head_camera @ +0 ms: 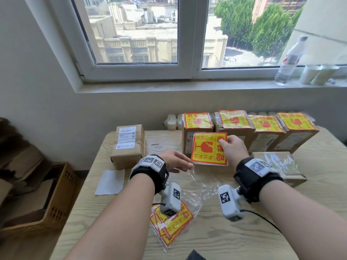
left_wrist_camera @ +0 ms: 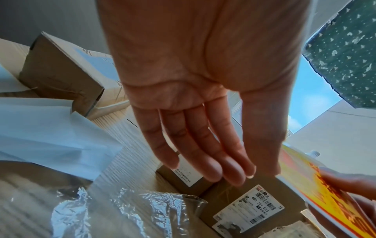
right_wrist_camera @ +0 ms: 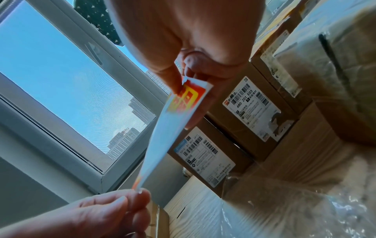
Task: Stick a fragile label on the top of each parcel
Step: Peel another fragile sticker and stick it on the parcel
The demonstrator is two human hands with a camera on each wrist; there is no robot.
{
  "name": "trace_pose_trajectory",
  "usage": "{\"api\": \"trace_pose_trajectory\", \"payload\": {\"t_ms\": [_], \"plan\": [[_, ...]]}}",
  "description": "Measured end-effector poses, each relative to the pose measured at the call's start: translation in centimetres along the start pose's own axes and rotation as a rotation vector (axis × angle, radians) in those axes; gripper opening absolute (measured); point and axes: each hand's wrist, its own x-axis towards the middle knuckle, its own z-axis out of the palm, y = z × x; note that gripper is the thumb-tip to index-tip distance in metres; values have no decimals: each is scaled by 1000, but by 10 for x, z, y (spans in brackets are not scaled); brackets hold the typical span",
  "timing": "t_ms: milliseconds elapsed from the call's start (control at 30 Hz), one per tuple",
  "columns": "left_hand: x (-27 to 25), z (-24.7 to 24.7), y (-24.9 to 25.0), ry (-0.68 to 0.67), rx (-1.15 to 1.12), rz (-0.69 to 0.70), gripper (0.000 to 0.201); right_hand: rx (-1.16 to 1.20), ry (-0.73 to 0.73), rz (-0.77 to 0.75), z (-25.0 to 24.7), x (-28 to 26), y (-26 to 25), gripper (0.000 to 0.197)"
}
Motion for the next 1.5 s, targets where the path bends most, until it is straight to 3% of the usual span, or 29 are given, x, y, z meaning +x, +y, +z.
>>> {"api": "trace_pose_trajectory", "payload": {"t_ms": [233, 433, 533, 600, 633, 700, 767, 800, 967, 1200, 1500], "plan": [[0, -3, -8, 50, -14, 12, 18, 68, -35, 51, 4, -2, 0, 21], [-3, -4, -8, 54, -39, 26, 7, 52, -41, 62, 7, -3, 2, 24], [-4, -4, -8, 40, -65, 22, 7, -87, 17, 36, 6, -5, 3, 44], [-4, -3, -8, 31, -80, 23, 9, -250, 58, -99, 6, -11, 2, 57], [-4, -3, -8, 27, -87, 24, 11, -304, 12, -184, 8, -13, 0, 55], [-4, -3, -6, 21, -92, 27, 13, -320, -230, -291, 15, -19, -2, 44], [-5, -3, -5, 14, -82, 30, 13, -310, -437, -305, 25, -27, -3, 38], [-5, -3, -5, 10, -76, 31, 14, -303, -455, -310, 30, -28, -2, 35], [-9, -6, -7, -6, -54, 28, 14, -200, -399, -272, 37, -26, 3, 14], [-11, -8, -6, -5, -117, -9, 16, -164, -400, -222, 38, -23, 0, 6], [-12, -26, -16, 220, -166, -90, 14, -152, -325, -176, 45, -16, -5, 14]]}}
